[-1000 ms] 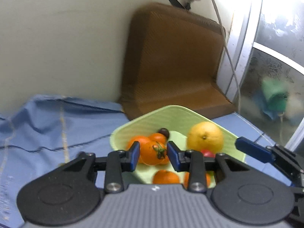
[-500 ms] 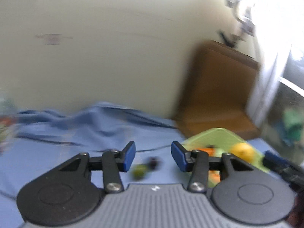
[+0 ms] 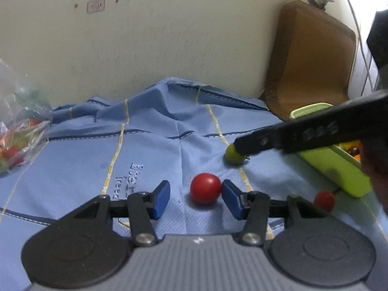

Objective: Organize fruits
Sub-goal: 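Grasp a red tomato with the left tool while the right grasps a green tomato, then carry both held tomatoes over the basket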

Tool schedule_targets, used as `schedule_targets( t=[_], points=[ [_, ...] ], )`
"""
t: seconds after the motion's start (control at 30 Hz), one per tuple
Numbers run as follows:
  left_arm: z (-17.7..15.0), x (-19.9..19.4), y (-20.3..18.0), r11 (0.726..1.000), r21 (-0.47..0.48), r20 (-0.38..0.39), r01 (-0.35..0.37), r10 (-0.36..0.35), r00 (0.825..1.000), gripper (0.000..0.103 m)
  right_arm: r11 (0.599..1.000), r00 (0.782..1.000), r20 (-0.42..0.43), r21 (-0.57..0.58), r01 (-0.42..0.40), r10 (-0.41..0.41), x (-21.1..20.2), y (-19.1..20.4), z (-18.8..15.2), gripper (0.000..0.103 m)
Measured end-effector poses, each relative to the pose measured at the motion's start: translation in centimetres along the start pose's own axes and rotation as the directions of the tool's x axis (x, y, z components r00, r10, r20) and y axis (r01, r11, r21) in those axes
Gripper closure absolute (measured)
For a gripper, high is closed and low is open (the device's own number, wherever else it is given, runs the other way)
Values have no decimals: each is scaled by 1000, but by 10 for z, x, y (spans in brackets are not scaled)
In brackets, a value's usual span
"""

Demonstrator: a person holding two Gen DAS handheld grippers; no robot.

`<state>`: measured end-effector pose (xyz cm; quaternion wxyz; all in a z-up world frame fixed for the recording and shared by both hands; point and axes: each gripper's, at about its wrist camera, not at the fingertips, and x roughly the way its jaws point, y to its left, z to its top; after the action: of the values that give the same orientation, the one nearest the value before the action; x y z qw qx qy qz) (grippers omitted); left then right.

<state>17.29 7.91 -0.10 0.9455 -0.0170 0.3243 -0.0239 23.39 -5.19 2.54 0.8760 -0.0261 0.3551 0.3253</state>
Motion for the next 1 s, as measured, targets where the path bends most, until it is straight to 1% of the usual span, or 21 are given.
schedule_targets(
  t=[0.07, 0.1, 0.17, 0.2, 0.3, 0.4, 0.5, 0.53, 0.6, 0.67, 0.8, 0.9, 1.0],
  points=[
    [0, 3, 1, 1000, -5, 6, 9, -9, 1000, 54, 999, 999, -29, 6, 36, -36, 14, 7, -5, 72],
    [-1, 5, 0, 1000, 0, 10, 13, -13, 1000, 57, 999, 999, -27, -2, 42, -42, 16, 13, -8, 71],
    [-3, 7, -3, 999, 17, 10, 33, -33, 999, 70, 997, 997, -22, -13, 74, -74, 20, 20, -11, 70],
    [-4, 8, -4, 999, 22, 4, 45, -45, 999, 73, 994, 994, -24, -26, 102, -103, 20, 20, -11, 69],
    [-6, 6, -8, 999, 42, 12, 31, -32, 999, 73, 987, 987, -29, -45, 157, -158, 27, 20, -12, 69],
    [-5, 6, -4, 999, 9, 6, 46, -46, 999, 74, 984, 985, -32, -49, 170, -172, 28, 17, -13, 69],
    [-6, 1, 0, 997, -32, 0, 64, -64, 998, 74, 978, 980, -23, -72, 195, -197, 29, 18, -15, 75],
    [-7, -3, 1, 997, -42, 2, 67, -67, 998, 74, 974, 977, -14, -84, 212, -213, 29, 20, -16, 80],
    [-9, -13, 2, 996, -51, 14, 69, -68, 998, 74, 974, 977, 5, -77, 212, -212, 24, 20, -20, 81],
    [-13, -25, 4, 995, -67, 32, 77, -75, 997, 74, 979, 980, 42, -54, 197, -195, 12, 18, -27, 81],
    [-20, -50, 7, 989, -102, 57, 104, -98, 993, 74, 990, 983, 126, -28, 137, -133, -25, 23, -43, 81],
    [-30, -67, -1, 986, -97, 64, 136, -130, 989, 74, 996, 984, 164, -42, 84, -76, -57, 31, -68, 81],
    [-44, -81, -20, 982, -64, 51, 176, -173, 984, 74, 996, 983, 179, -66, 57, -44, -84, 39, -98, 81]
  ],
)
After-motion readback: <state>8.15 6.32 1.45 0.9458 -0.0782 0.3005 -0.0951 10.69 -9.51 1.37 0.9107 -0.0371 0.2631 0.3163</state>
